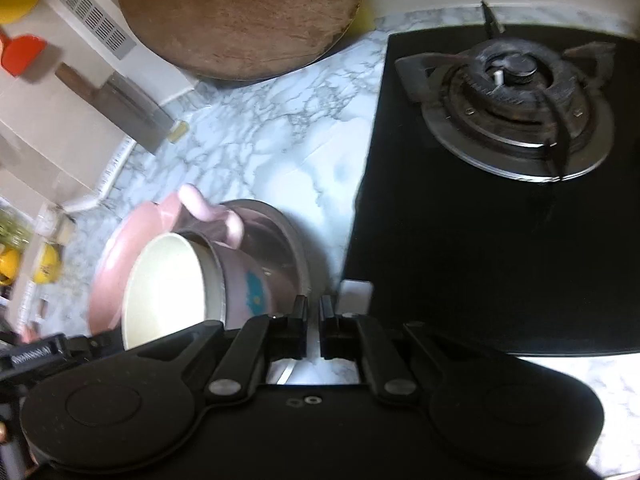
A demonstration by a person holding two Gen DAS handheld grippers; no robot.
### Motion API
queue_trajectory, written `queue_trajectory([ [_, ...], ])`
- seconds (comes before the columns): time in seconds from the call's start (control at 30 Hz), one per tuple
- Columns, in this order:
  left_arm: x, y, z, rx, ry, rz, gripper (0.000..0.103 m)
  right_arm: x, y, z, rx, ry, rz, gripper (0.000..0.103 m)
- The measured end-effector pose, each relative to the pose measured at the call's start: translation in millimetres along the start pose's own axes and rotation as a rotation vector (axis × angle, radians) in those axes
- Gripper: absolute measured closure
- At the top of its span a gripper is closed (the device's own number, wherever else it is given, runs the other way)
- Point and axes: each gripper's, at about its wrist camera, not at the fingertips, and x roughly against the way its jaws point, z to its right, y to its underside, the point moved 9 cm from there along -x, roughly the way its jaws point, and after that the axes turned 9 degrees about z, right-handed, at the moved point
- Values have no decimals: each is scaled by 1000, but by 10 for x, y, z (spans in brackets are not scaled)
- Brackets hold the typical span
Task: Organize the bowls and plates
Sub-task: 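Lift the nested steel bowl with both grippers over the pink bear plate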
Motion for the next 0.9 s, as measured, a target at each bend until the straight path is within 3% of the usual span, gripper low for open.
queue_trajectory([
  [0.2, 89, -18, -86, 74, -5, 15, 71, -41, -56, -45, 10, -29, 4, 98],
  [0.37, 21, -15, -115, 54, -41, 4, 71, -2, -154, -110, 40, -57, 14, 97],
  [0.67, -157, -11, -111, 21, -51, -25, 71, -184, -152, -43, 56, -25, -18, 97],
  [0.9, -297, -26, -61, -18, -51, -45, 82, -308, -138, -65, 84, -9, -42, 97],
])
